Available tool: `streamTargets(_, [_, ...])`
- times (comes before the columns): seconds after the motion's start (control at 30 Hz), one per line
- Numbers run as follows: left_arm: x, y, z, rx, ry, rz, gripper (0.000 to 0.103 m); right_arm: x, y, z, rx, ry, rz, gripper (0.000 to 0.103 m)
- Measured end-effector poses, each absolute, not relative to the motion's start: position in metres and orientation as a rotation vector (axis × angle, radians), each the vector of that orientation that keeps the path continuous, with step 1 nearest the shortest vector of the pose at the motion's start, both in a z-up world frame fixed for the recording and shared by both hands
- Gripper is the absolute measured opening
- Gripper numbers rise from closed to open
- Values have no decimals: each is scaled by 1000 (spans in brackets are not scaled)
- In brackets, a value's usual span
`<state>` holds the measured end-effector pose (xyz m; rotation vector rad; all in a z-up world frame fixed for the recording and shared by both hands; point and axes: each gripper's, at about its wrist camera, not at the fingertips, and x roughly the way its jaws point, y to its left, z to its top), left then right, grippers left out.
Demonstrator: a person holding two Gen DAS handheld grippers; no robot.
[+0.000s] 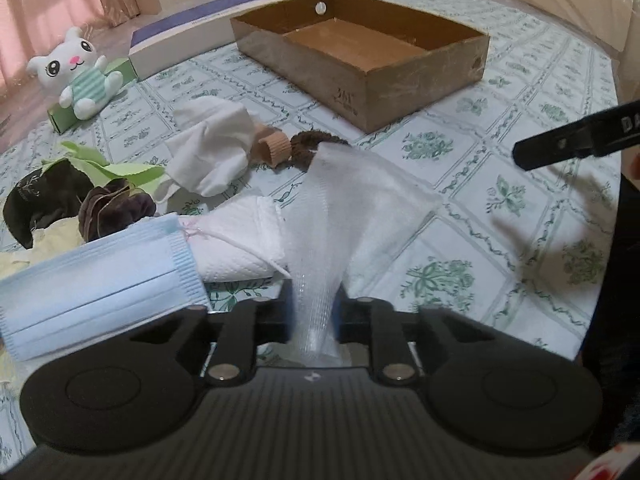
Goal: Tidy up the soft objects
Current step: 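Reach the left gripper to the white translucent bag and grasp it, then lift the white bag with the left gripper while the right gripper grasps the brown hair tie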
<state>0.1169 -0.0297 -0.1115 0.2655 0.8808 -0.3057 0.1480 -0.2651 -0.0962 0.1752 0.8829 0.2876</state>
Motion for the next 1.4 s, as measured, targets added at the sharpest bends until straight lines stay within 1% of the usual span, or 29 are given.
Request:
streamTargets(0.13, [108,-25,-99,206,852,-285,9,145,-259,-93,155,854,314,102])
streamTargets(0.23, [101,-17,-85,163,816,-265,9,144,-256,-90,167,837,347,100])
streamTargets(0.33, [94,-4,-70,107,778,-242,10,144,-253,-88,172,832,364,99])
streamTargets(0.4, [91,0,-65,99,774,-246,19,144,-249,-88,164,835,368,99])
streamTargets(0.43, [90,1,-65,96,779,-247,19,144,-248,-89,162,837,369,99])
streamTargets(0.47, [89,1,-67,93,787,-251,15,143,-247,-89,160,840,370,99])
streamTargets(0.5, [87,1,-69,88,799,-254,7,143,-247,-89,159,841,371,99])
streamTargets(0.67, [79,0,-79,41,839,-239,5,142,-248,-89,150,844,373,99])
streamTargets(0.8, [72,12,-69,-7,812,-199,5,141,-245,-86,159,823,395,98])
streamTargets(0.9, [70,27,-54,-30,769,-141,5,142,-237,-84,162,807,422,92])
streamTargets(0.97, [71,36,-46,-46,746,-104,5,146,-229,-82,154,796,454,84])
streamTargets(1.0, [73,41,-42,-59,734,-84,5,149,-224,-82,146,791,472,82])
streamTargets(1.07, [77,48,-36,-74,715,-52,5,155,-214,-84,127,785,499,72])
streamTargets(1.27, [97,60,-30,-94,686,10,5,184,-181,-96,33,747,552,54])
streamTargets(1.4, [111,61,-32,-95,682,17,5,204,-165,-111,7,761,553,53])
